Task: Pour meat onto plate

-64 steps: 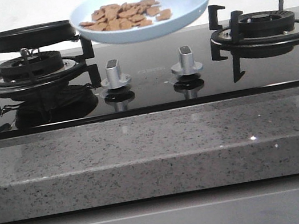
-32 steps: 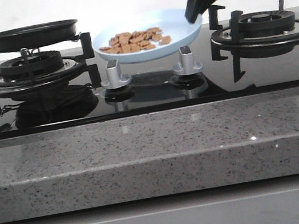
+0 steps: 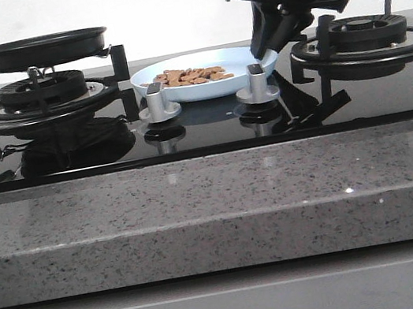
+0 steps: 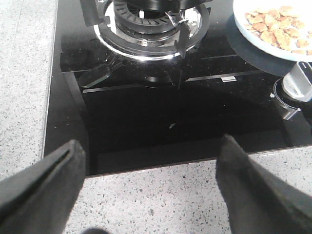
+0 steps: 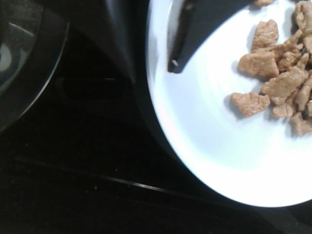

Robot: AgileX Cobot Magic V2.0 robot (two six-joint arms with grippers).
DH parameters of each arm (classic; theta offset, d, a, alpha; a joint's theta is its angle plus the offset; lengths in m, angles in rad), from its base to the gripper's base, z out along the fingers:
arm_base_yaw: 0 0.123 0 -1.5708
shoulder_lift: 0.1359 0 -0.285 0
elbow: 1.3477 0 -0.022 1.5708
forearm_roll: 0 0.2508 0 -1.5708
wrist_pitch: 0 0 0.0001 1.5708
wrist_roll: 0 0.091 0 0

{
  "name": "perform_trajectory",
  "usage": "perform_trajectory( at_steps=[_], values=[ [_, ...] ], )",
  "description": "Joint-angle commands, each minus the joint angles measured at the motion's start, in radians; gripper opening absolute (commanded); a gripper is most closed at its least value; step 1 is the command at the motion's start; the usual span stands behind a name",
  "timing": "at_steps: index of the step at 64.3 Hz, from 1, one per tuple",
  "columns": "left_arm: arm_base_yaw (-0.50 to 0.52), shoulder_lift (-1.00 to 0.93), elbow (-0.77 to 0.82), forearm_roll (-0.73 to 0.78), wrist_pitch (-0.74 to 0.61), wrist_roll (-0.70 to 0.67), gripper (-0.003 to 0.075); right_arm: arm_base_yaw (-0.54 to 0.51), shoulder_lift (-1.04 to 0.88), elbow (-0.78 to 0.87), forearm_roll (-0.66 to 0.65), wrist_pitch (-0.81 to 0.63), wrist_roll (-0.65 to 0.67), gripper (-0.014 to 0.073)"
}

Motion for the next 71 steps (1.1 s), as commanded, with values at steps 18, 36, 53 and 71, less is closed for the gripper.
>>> perform_trajectory(
  at_steps=[18, 36, 53, 71],
  values=[
    [-0.006, 0.001, -0.028, -0.003, -0.073, -0.011, 0.0547, 0.006, -0.214, -0.013, -0.015, 0.007, -0.008, 0.0336],
    [-0.006, 0.001, -0.028, -0.003, -0.073, -0.011, 0.0547, 0.054, -0.523, 0.292, -0.09, -0.093, -0.008, 0.0336],
    [-0.006, 0.001, -0.028, -0.003, -0.073, -0.011, 0.0547, 0.054, -0.827, 0.675, -0.09, -0.155, -0.008, 0.0336],
    [-0.006, 0.001, -0.028, -0.003, -0.073, -0.011, 0.0547, 0.054, -1.144, 1.024, -0.088, -0.168, -0.008, 0.0336]
  ],
)
